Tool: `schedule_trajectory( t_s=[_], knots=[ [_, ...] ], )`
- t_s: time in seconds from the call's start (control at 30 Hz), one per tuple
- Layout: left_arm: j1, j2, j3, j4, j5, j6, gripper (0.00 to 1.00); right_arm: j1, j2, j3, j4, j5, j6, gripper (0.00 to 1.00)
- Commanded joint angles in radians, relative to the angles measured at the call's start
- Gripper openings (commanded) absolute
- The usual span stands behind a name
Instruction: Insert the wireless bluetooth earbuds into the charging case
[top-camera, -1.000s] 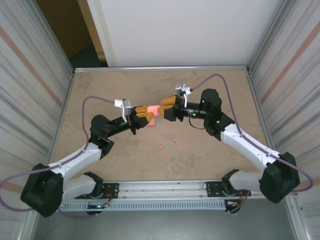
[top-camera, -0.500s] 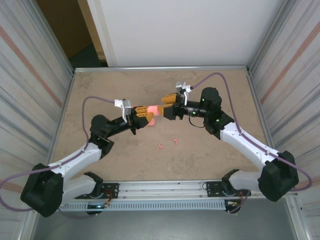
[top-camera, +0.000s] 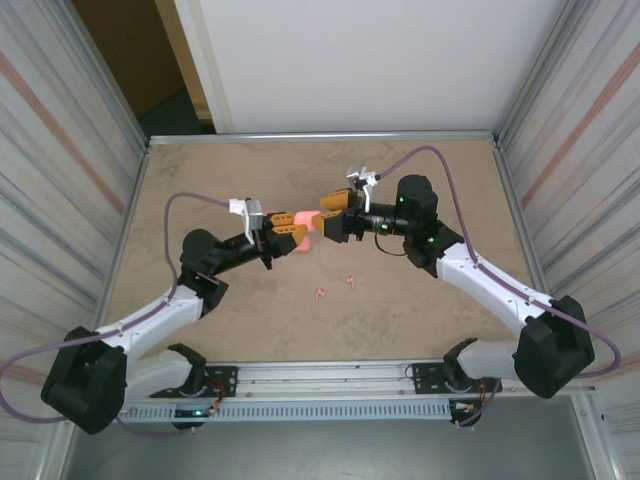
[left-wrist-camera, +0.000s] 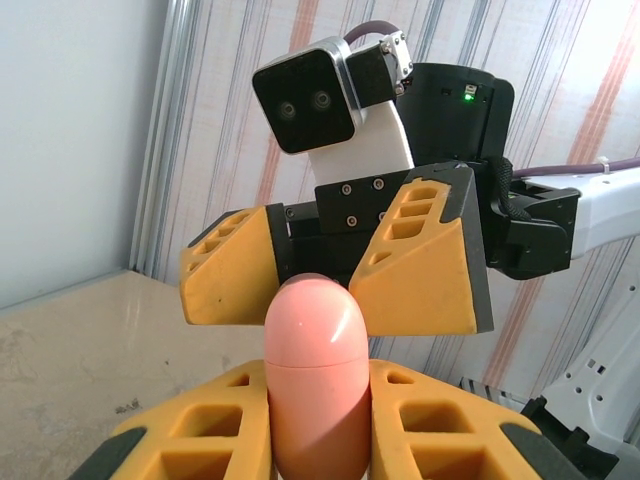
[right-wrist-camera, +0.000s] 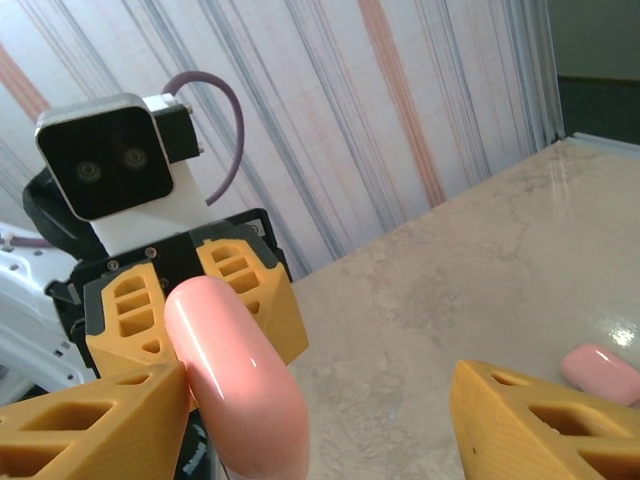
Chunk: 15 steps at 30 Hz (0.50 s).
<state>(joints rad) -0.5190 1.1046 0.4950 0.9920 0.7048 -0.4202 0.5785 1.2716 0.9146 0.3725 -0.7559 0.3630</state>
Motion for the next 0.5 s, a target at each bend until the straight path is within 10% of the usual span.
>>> schedule_trajectory(
  t_s=[0.0, 0.47],
  knots=[
    [-0.007, -0.039, -0.007, 0.028, 0.015, 0.011, 0.00, 0.001, 0.006, 0.033, 0.001, 0.045, 0.008, 0.65],
    [-0.010, -0.041, -0.012, 0.034, 0.028, 0.014, 0.00, -0.029, 0.026, 0.050, 0.013, 0.063, 0.033, 0.62]
  ],
)
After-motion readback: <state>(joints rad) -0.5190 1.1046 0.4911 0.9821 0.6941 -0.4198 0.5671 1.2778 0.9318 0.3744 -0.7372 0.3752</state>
